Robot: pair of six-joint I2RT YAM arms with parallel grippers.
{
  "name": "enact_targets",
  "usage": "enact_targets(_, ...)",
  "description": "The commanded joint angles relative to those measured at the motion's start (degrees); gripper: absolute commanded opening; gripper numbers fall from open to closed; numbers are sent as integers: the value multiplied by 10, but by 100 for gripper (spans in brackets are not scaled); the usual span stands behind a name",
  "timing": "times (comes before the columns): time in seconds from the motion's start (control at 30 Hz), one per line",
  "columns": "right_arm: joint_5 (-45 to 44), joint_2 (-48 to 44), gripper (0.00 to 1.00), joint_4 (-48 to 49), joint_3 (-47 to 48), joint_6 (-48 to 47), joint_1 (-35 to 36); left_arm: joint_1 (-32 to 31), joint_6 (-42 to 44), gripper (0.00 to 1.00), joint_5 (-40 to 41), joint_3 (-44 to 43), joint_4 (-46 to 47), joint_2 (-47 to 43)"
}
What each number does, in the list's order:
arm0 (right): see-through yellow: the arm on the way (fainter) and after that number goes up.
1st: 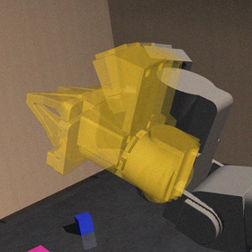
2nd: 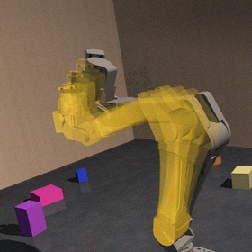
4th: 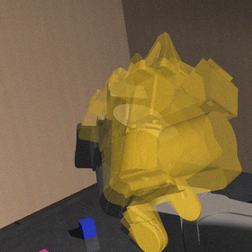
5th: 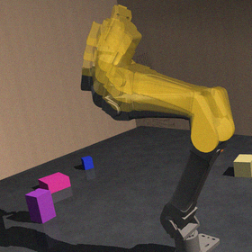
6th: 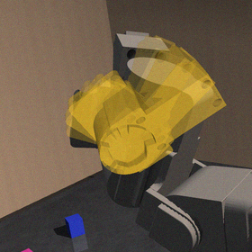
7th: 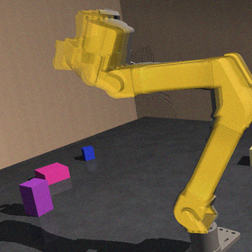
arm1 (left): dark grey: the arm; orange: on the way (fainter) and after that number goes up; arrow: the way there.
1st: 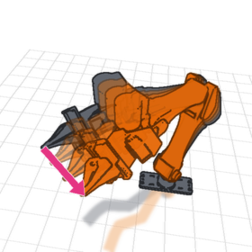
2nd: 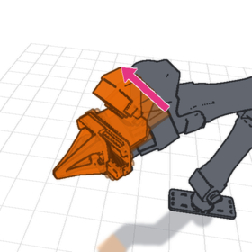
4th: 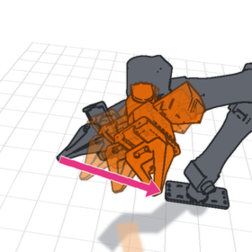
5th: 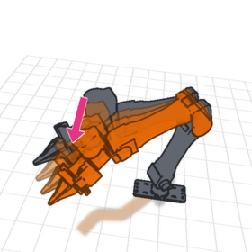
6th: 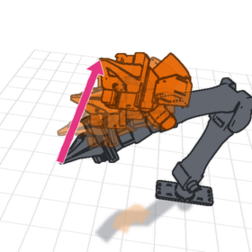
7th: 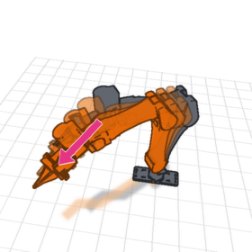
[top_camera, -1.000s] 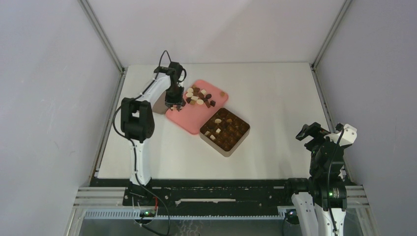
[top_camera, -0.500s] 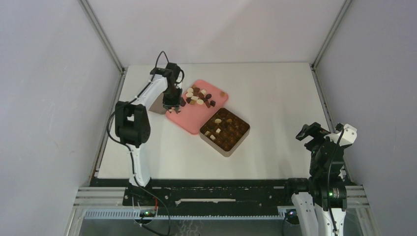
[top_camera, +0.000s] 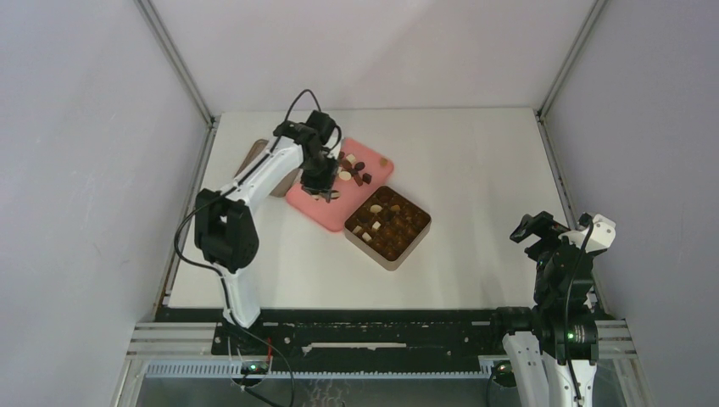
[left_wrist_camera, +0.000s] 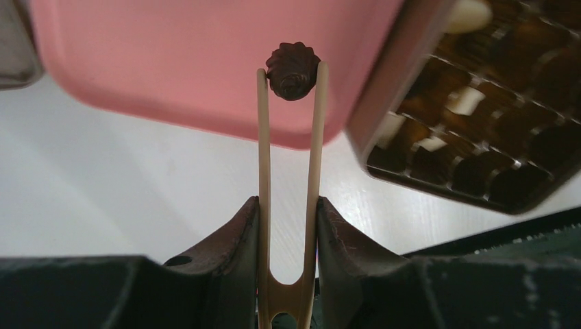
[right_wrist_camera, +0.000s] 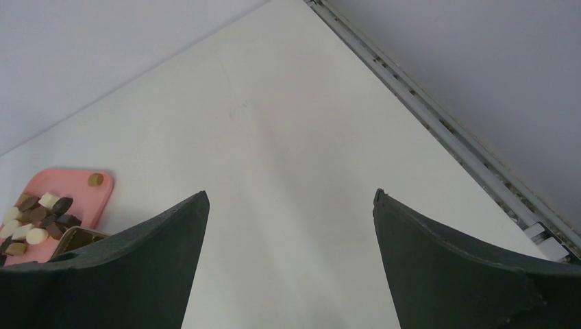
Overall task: Pack the chocolate
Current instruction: Pick up the fake chocolate from the plate, then place the fake chocolate in the packing box.
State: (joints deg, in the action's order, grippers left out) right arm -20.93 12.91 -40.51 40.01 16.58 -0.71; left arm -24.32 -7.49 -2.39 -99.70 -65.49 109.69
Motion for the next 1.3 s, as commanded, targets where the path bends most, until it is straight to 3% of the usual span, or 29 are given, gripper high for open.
enact_targets(0.0,-4,-6,98,18,1,-9,3,-44,6,12,-33,-13,-3,-51)
enact_targets(0.23,-5,-5,98,18,1,-9,2,-124,-9,14,-42,-27,9,-59)
enact_targets(0.53,-5,-5,98,17,1,-9,3,-199,-17,17,-43,-90,10,-3)
enact_targets(0.77,-6,-5,98,17,1,-9,3,-222,-17,20,-31,-139,-4,49)
enact_targets(1.27,-6,-3,98,17,1,-8,3,-246,-9,29,-23,-151,-6,98)
